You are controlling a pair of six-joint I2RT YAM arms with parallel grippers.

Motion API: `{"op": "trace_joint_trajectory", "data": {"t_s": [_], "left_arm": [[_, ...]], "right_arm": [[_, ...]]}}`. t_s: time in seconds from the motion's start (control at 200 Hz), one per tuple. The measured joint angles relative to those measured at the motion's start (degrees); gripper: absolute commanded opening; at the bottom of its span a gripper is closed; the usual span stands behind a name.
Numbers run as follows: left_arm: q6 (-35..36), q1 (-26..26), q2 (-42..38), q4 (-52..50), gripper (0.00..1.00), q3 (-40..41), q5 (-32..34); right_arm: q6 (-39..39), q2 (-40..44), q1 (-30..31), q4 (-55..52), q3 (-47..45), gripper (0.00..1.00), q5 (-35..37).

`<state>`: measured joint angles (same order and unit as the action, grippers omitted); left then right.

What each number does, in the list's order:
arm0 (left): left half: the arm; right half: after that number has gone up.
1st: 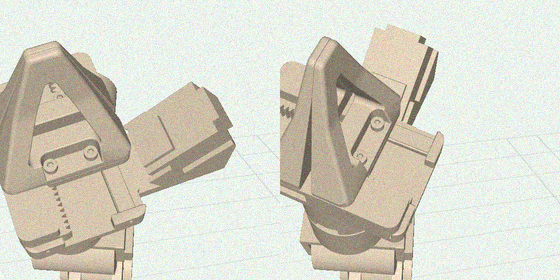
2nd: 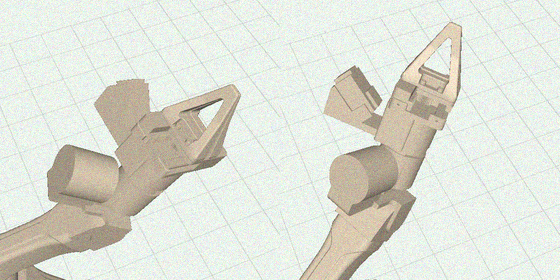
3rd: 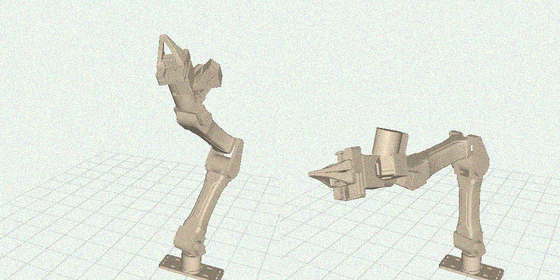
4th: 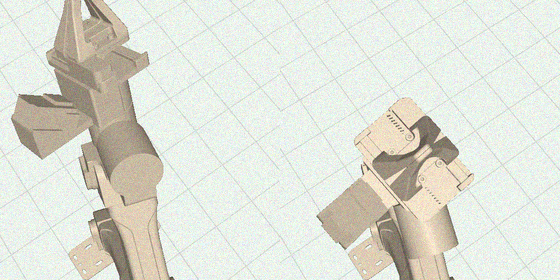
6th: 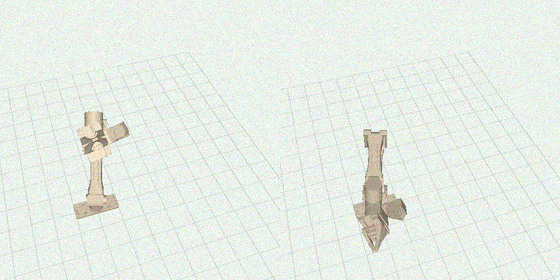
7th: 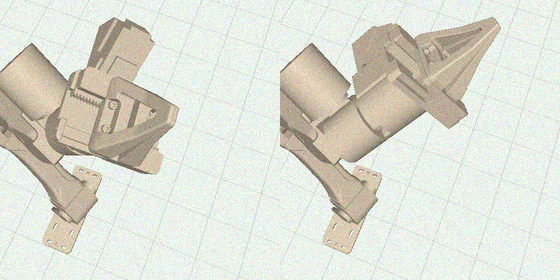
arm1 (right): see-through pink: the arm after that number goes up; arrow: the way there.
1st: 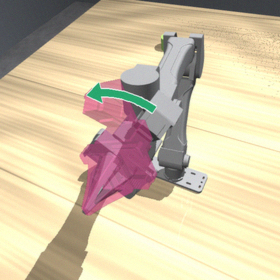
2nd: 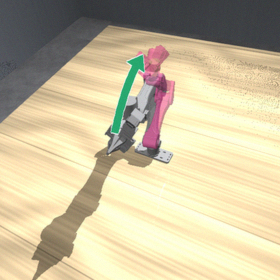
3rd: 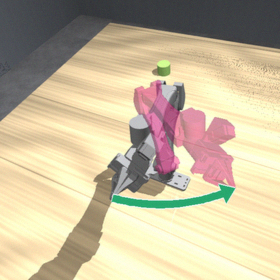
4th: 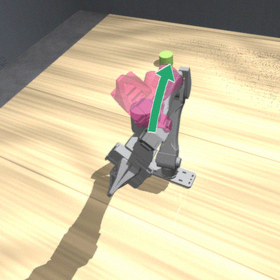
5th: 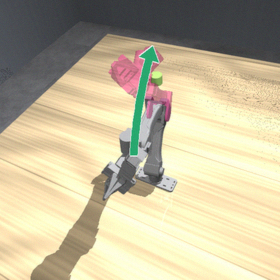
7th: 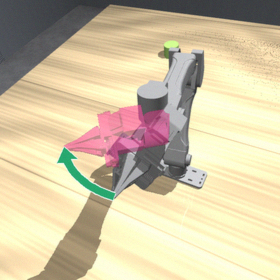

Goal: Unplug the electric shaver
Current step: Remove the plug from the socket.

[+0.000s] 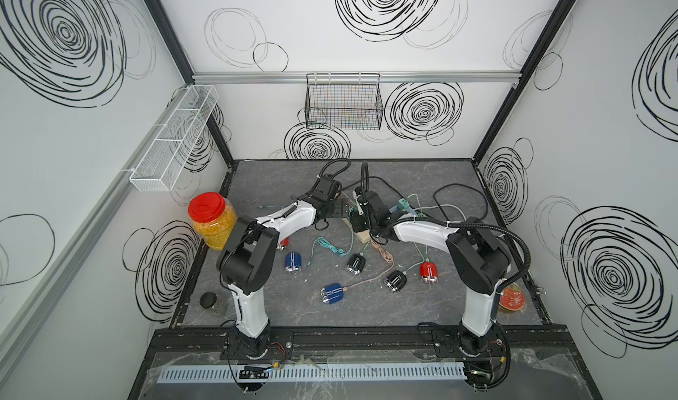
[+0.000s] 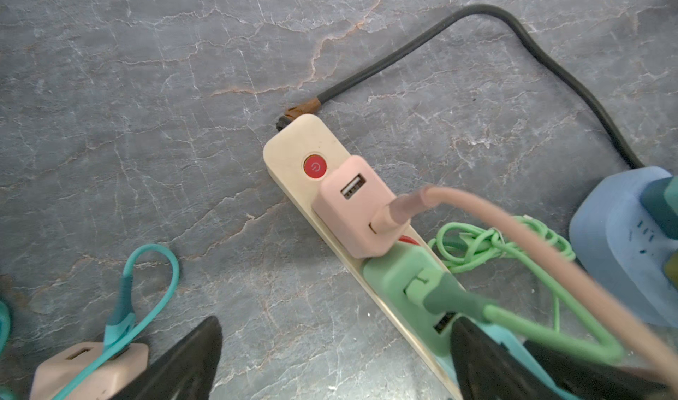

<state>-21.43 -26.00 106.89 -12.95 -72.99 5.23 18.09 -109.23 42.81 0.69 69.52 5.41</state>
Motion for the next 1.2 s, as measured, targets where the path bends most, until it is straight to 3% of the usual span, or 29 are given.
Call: {"op": "trace_joint_trajectory", "data": {"t_s": [0.38,0.515,0.696,1.201], "left_arm": [[-0.1,0.1,-0.2,1.6,0.99,1.2,0.9],[-0.3,0.2,-0.3,3.1,0.99,2.1,0.8],[-0.7,0.3,-0.8,4.7,0.99,3.5,0.5],[-2.6,0.4,-2.1,9.3,0.99,7.2,0.7]], "right_arm": [[-3.5,-4.1,0.0,0.2,3.8,0.34,-0.5],[-5.0,-4.2,0.3,0.1,3.9,0.18,-0.4],[-6.2,-4.2,0.4,0.9,3.5,0.10,-0.3],[-5.6,-3.6,-2.0,3.9,1.5,0.08,-5.8]]}}
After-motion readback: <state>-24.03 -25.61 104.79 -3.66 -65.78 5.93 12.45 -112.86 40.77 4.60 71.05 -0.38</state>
